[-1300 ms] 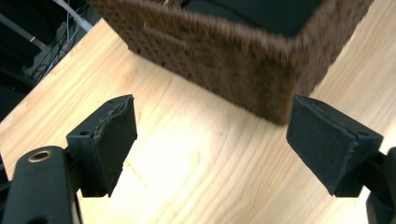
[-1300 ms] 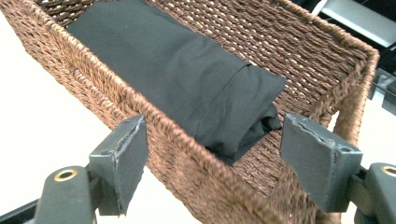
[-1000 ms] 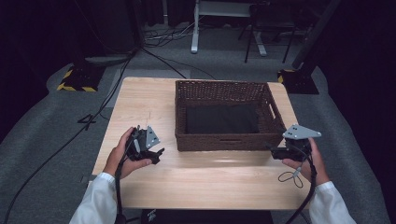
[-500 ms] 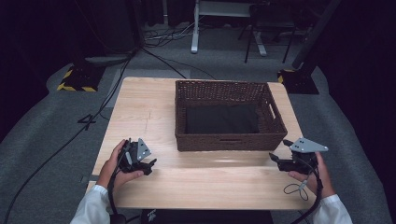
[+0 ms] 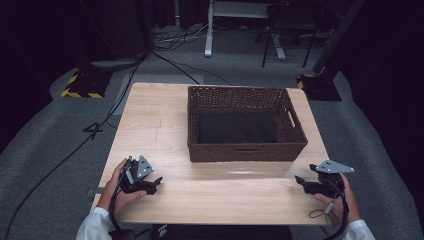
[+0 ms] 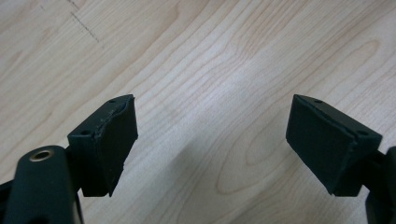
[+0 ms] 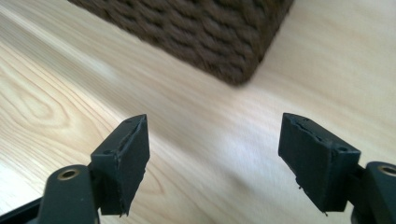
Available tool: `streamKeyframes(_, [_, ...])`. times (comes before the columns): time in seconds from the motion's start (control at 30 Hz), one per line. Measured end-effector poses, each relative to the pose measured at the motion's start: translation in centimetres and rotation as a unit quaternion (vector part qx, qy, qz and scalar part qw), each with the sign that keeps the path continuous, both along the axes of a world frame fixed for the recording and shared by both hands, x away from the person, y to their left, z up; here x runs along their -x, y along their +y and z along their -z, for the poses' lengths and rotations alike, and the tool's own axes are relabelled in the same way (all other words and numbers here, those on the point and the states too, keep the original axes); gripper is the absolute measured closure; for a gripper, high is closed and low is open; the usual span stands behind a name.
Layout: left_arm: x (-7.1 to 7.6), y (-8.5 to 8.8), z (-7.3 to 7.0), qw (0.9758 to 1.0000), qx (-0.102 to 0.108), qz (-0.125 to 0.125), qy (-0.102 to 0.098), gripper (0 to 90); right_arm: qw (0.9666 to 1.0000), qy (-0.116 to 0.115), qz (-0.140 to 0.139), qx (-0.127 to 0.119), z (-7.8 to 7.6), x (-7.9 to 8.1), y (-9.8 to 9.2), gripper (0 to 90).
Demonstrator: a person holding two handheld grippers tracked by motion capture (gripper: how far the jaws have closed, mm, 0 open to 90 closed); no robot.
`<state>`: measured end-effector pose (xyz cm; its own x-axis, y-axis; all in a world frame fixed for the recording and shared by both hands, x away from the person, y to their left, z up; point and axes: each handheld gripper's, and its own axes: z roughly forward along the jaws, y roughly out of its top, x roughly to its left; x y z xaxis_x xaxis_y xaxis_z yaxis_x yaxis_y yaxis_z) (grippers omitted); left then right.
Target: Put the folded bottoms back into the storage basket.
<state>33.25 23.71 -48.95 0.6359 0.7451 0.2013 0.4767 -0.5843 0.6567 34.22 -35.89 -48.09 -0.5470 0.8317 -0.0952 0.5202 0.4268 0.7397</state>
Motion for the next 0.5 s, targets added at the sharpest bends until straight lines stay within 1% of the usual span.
streamKeyframes(0.07, [0.2, 0.2, 0.3, 0.9999, 0.011, -0.007, 0.004, 17.3, 1.0, 0.005, 0.004, 0.0, 0.4, 0.1, -0.3, 25.1])
streamKeyframes(0.13, [0.3, 0.6, 0.6, 0.9998, 0.016, -0.009, 0.009, 17.3, 0.9999, 0.011, 0.01, -0.002, 0.9, 0.2, -0.6, 25.1])
streamKeyframes(0.2, [0.4, 1.0, 0.9, 0.9995, 0.026, -0.01, 0.014, 17.2, 0.9997, 0.016, 0.014, -0.011, 1.2, 0.4, -0.9, 25.1])
streamKeyframes(0.23, [0.4, 1.2, 1.0, 0.9993, 0.033, -0.01, 0.016, 17.3, 0.9995, 0.02, 0.014, -0.019, 1.4, 0.4, -1.2, 25.1])
streamKeyframes(0.3, [0.4, 1.6, 1.1, 0.9988, 0.043, -0.018, 0.016, 17.1, 0.9992, 0.025, 0.02, -0.024, 1.7, 0.5, -1.4, 25.1])
streamKeyframes(0.33, [0.4, 1.8, 1.2, 0.9983, 0.05, -0.023, 0.018, 17.1, 0.9991, 0.028, 0.024, -0.02, 1.9, 0.5, -1.5, 24.3])
streamKeyframes(0.37, [0.3, 2.0, 1.4, 0.9973, 0.065, -0.027, 0.023, 16.9, 0.999, 0.027, 0.024, -0.025, 2.0, 0.5, -1.7, 24.0])
streamKeyframes(0.4, [0.2, 2.3, 1.5, 0.9961, 0.077, -0.031, 0.032, 16.9, 0.9986, 0.03, 0.027, -0.034, 2.1, 0.6, -1.9, 24.0])
streamKeyframes(0.43, [0.2, 2.5, 1.5, 0.9952, 0.081, -0.04, 0.037, 16.8, 0.9985, 0.029, 0.031, -0.035, 2.1, 0.6, -2.0, 24.0])
streamKeyframes(0.5, [0.2, 2.8, 1.5, 0.9948, 0.083, -0.041, 0.041, 16.9, 0.9984, 0.024, 0.036, -0.038, 2.2, 0.7, -2.1, 23.1])
